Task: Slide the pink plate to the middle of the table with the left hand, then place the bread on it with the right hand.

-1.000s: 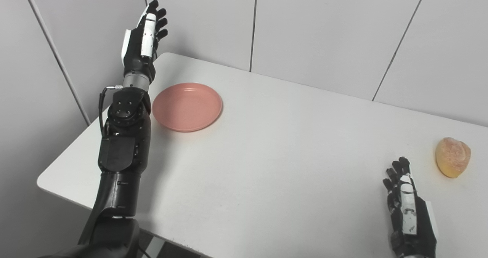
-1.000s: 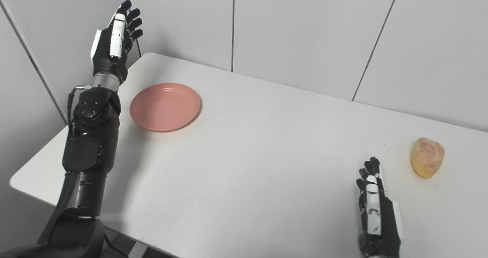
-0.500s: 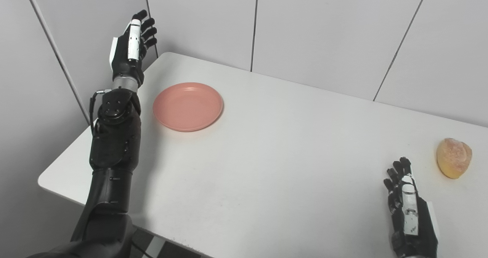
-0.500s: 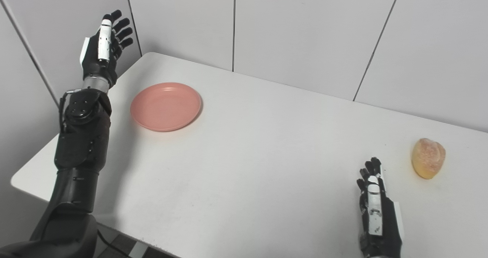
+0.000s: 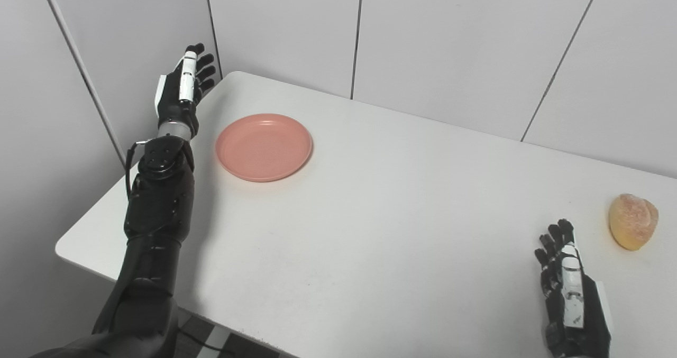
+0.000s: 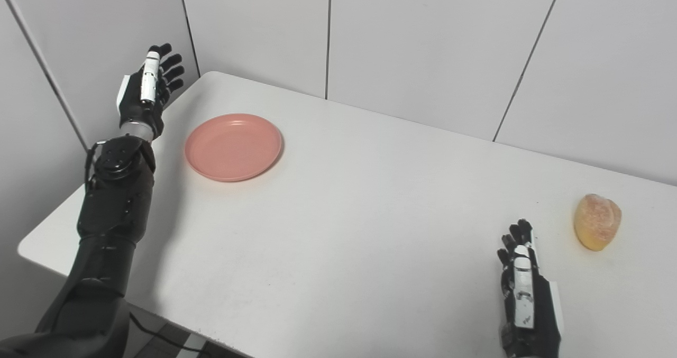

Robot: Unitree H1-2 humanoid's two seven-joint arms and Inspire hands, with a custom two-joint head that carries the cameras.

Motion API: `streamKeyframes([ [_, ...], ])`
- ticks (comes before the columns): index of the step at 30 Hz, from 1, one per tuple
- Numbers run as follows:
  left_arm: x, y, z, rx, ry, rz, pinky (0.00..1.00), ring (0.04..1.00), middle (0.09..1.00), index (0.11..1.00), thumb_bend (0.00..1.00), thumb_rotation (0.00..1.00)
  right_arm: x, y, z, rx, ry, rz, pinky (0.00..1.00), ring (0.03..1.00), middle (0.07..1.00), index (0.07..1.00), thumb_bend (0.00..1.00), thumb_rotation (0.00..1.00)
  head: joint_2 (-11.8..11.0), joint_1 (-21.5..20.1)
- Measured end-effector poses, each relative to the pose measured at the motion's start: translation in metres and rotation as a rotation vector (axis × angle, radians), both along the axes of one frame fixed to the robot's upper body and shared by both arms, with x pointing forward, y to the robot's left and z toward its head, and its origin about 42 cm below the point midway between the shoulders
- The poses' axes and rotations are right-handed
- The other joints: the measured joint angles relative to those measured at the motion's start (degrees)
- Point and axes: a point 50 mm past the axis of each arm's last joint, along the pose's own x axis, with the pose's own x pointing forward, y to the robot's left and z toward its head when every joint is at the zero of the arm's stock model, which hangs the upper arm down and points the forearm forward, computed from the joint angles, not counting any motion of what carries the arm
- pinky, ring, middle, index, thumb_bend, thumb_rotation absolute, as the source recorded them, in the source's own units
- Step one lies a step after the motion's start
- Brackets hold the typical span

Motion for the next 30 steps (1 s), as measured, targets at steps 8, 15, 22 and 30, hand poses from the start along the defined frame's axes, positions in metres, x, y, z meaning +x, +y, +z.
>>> streamKeyframes([
  [8, 0.0, 0.005, -0.013, -0.039, 0.021, 0.012, 0.81, 0.846, 0.841, 0.838, 0.34, 1.0, 0.0, -0.001, 0.0, -0.003, -0.006, -0.002, 1.0, 1.0, 1.0, 1.0, 0.16, 1.0, 0.09, -0.09],
  [15, 0.0, 0.013, -0.04, -0.084, 0.095, 0.038, 0.86, 0.861, 0.848, 0.851, 0.34, 1.0, 0.0, -0.001, 0.001, -0.001, -0.009, -0.004, 1.0, 1.0, 1.0, 1.0, 0.18, 1.0, 0.26, -0.09],
  [22, 0.0, 0.019, -0.057, -0.162, 0.126, 0.063, 0.93, 0.883, 0.866, 0.874, 0.35, 1.0, 0.0, -0.001, 0.001, 0.002, -0.009, -0.004, 1.0, 1.0, 1.0, 1.0, 0.17, 1.0, 0.26, 0.0],
  [30, 0.0, 0.027, -0.068, -0.2, 0.132, 0.085, 0.87, 0.862, 0.861, 0.863, 0.35, 1.0, 0.0, -0.002, 0.001, 0.004, -0.009, -0.005, 1.0, 1.0, 1.0, 1.0, 0.18, 1.0, 0.26, 0.0],
])
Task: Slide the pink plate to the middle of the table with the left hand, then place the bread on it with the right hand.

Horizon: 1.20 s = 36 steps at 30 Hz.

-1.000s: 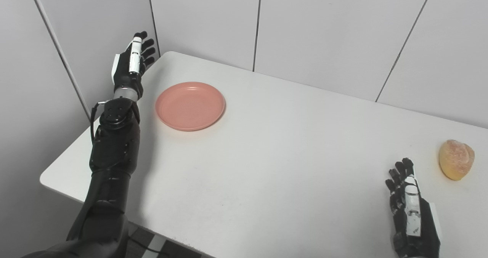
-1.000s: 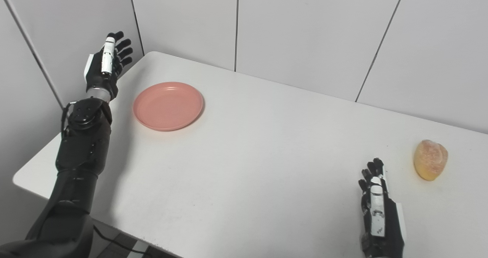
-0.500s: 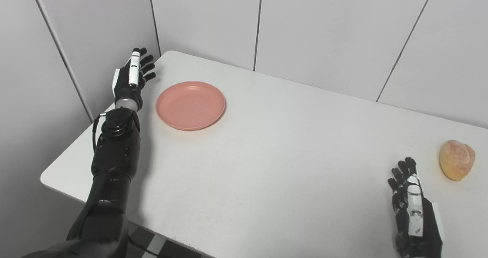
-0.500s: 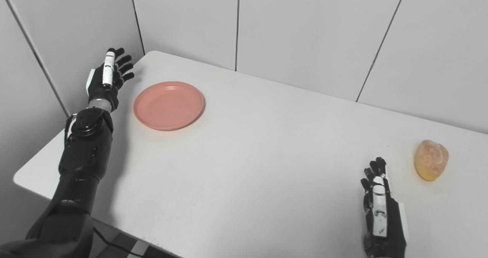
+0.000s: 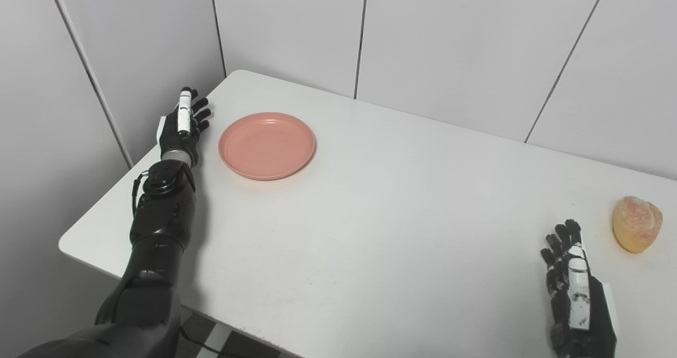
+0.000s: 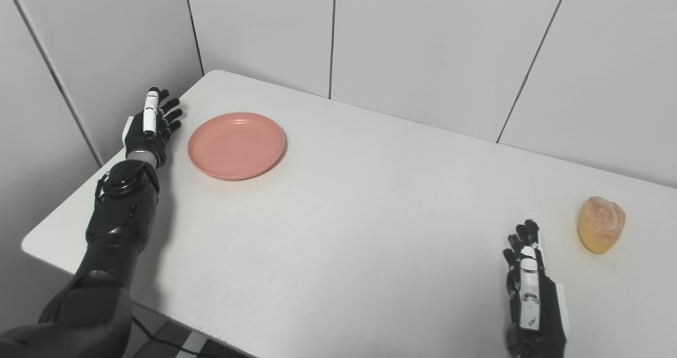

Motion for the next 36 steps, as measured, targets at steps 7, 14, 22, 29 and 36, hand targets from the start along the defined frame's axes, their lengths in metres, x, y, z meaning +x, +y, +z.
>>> streamKeyframes([
  [7, 0.001, 0.003, -0.003, 0.015, 0.007, -0.005, 0.91, 0.896, 0.887, 0.89, 0.34, 1.0, 0.0, 0.0, 0.0, -0.001, -0.001, -0.001, 1.0, 1.0, 1.0, 1.0, 0.16, 1.0, 0.09, -0.18],
  [14, 0.005, 0.0, -0.009, -0.006, -0.004, -0.016, 0.85, 0.886, 0.886, 0.887, 0.3, 1.0, 0.0, 0.0, 0.0, -0.004, 0.0, -0.002, 1.0, 1.0, 1.0, 1.0, 0.17, 1.0, 0.44, -0.35],
  [22, 0.012, -0.017, -0.01, -0.007, 0.0, -0.069, 0.88, 0.891, 0.89, 0.884, 0.33, 1.0, -0.001, 0.0, 0.0, -0.017, 0.0, -0.004, 1.0, 1.0, 1.0, 1.0, 0.19, 1.0, 0.61, -0.79],
  [29, 0.018, -0.036, -0.012, -0.017, 0.003, -0.15, 0.88, 0.888, 0.89, 0.879, 0.34, 1.0, -0.001, 0.002, 0.0, -0.02, -0.001, -0.008, 1.0, 1.0, 1.0, 1.0, 0.18, 1.0, 0.79, -1.32],
  [36, 0.024, -0.06, -0.014, -0.041, 0.006, -0.196, 0.87, 0.877, 0.876, 0.869, 0.34, 1.0, -0.002, 0.002, 0.0, -0.016, 0.0, -0.023, 1.0, 1.0, 1.0, 1.0, 0.17, 1.0, 1.14, -1.58],
])
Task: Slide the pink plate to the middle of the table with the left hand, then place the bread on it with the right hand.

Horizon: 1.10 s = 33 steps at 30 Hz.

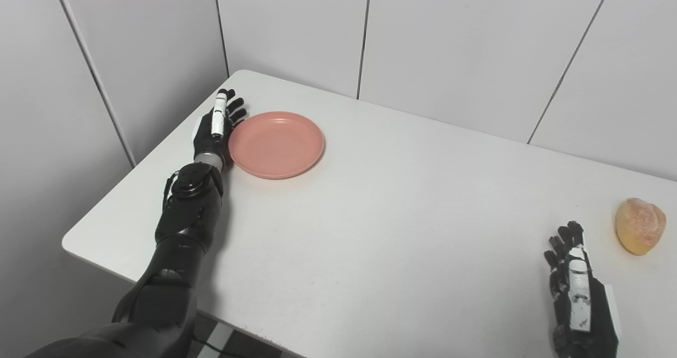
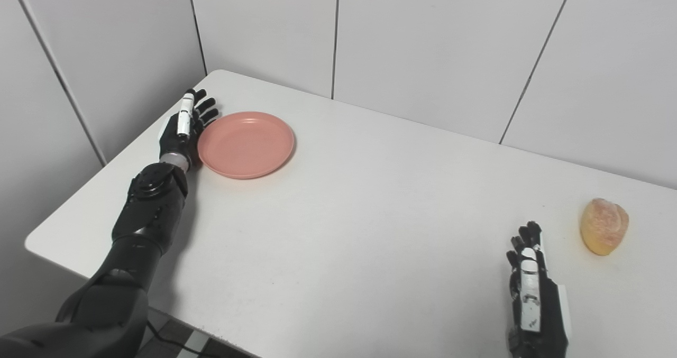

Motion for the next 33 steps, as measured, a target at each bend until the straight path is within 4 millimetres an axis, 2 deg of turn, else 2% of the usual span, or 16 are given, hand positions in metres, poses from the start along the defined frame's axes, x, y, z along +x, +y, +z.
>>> streamKeyframes([
  [9, 0.005, -0.025, -0.001, 0.021, 0.002, -0.108, 0.89, 0.891, 0.894, 0.885, 0.37, 1.0, -0.001, 0.002, 0.0, -0.005, -0.001, -0.002, 1.0, 1.0, 1.0, 1.0, 0.16, 1.0, 0.35, -1.14],
  [15, 0.009, -0.039, -0.002, 0.079, 0.018, -0.157, 0.87, 0.864, 0.869, 0.857, 0.37, 1.0, -0.002, 0.003, 0.0, -0.026, -0.002, -0.002, 1.0, 1.0, 1.0, 1.0, 0.16, 1.0, 0.79, -1.84],
  [25, 0.01, -0.088, -0.005, 0.118, 0.012, -0.285, 0.87, 0.872, 0.882, 0.871, 0.39, 1.0, -0.01, 0.008, 0.0, -0.024, 0.005, -0.012, 1.0, 1.0, 1.0, 1.0, 0.14, 1.0, 1.32, -3.07],
  [33, 0.01, -0.103, -0.002, 0.132, 0.023, -0.328, 0.87, 0.868, 0.875, 0.864, 0.38, 1.0, -0.011, 0.011, -0.001, -0.074, 0.017, -0.036, 1.0, 1.0, 0.997, 0.989, 0.12, 1.0, 1.76, -4.04],
])
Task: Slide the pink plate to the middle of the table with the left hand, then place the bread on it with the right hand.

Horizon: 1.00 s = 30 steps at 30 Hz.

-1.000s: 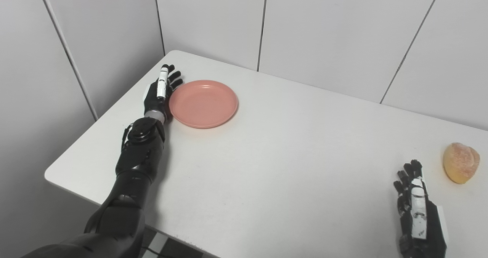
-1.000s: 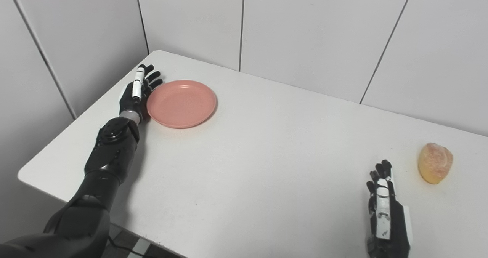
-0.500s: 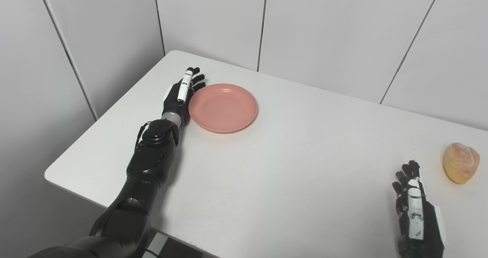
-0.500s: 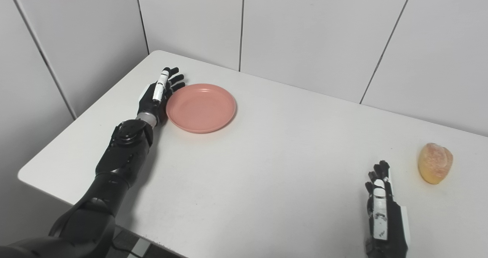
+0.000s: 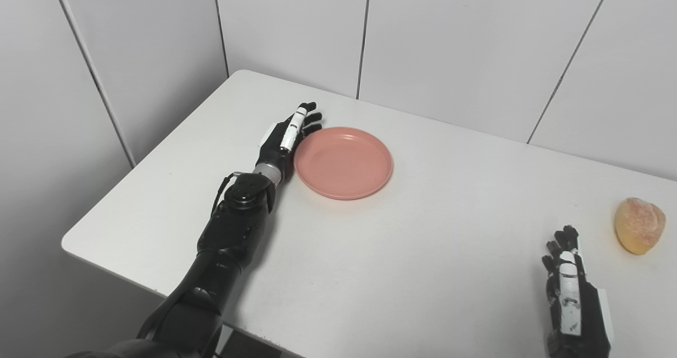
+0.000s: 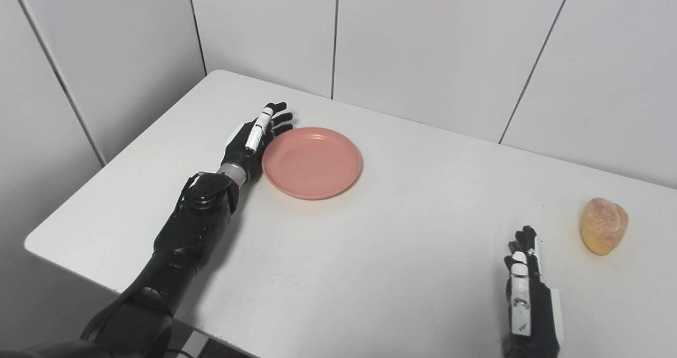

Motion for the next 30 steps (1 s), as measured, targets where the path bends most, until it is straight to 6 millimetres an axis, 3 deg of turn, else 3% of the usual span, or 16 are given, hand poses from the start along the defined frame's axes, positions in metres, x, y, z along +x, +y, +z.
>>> streamKeyframes([
  [11, -0.008, -0.037, -0.002, 0.033, -0.005, -0.122, 0.89, 0.883, 0.883, 0.868, 0.36, 1.0, -0.003, 0.007, 0.002, -0.013, 0.023, -0.005, 1.0, 0.998, 0.996, 0.989, 0.12, 1.0, 1.32, -3.16],
  [22, -0.024, -0.09, -0.001, 0.064, -0.003, -0.305, 0.91, 0.902, 0.906, 0.899, 0.3, 1.0, -0.004, 0.015, 0.004, -0.023, 0.038, -0.011, 1.0, 1.0, 0.998, 0.997, 0.12, 1.0, 2.37, -7.47],
  [30, -0.039, -0.115, -0.004, 0.031, -0.012, -0.363, 0.91, 0.907, 0.912, 0.9, 0.32, 1.0, -0.004, 0.023, 0.005, -0.006, 0.041, -0.002, 1.0, 1.0, 0.998, 0.994, 0.13, 1.0, 3.78, -11.15],
])
